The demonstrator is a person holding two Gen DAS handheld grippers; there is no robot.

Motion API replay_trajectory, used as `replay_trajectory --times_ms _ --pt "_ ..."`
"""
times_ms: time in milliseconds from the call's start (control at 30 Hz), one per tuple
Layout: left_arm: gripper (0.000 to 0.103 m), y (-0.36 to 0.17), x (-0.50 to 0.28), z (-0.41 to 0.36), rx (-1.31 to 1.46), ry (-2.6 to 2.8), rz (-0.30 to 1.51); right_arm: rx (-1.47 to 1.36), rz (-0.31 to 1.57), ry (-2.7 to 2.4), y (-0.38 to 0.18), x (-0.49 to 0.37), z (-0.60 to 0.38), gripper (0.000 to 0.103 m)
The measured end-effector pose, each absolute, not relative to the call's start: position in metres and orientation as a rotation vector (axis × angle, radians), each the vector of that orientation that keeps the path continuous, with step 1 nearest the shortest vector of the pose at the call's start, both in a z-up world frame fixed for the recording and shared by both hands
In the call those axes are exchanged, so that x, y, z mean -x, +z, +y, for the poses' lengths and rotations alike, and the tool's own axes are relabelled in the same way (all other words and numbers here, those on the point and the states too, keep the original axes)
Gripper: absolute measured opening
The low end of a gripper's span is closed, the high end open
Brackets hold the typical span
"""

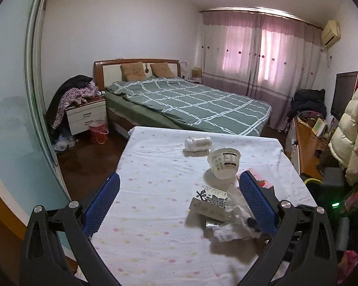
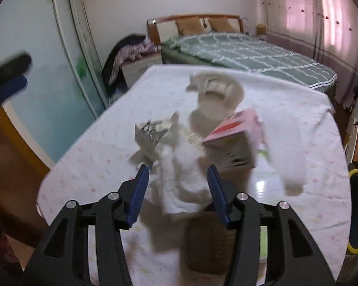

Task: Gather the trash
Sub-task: 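Grasp the crumpled white tissues with the right gripper and lift, then carry the tissues over the bin and open the right gripper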

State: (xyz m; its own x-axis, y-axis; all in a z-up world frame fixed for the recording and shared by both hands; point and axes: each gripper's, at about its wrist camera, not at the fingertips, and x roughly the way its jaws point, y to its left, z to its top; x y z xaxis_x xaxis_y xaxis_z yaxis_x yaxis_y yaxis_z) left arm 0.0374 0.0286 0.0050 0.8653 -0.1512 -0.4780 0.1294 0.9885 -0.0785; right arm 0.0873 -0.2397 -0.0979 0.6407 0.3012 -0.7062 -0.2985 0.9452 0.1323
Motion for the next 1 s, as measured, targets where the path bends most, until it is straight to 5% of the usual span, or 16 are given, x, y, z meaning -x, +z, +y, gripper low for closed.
replay_trajectory --times_ms 200,267,367,1000 --pt "0.098 -0.009 -0.041 0.022 0.052 -0.184 0.532 0.05 0.857 0.291 -0.115 -0.085 -0.231 0.051" --pt "0.098 -0.012 -0.042 0.022 0.062 -0.191 0.537 0.063 0.859 0.284 -0.116 -0.084 -0.23 0.027" --pt "0.098 -0.015 -0.045 0.022 0.071 -0.19 0.541 0.053 0.858 0.298 -0.114 -0.085 -0.231 0.012" --pt "0.098 -0.026 -0.041 0.005 0.068 -0.26 0.561 -0.147 0.62 0.249 -0.026 -0.052 -0.308 0.01"
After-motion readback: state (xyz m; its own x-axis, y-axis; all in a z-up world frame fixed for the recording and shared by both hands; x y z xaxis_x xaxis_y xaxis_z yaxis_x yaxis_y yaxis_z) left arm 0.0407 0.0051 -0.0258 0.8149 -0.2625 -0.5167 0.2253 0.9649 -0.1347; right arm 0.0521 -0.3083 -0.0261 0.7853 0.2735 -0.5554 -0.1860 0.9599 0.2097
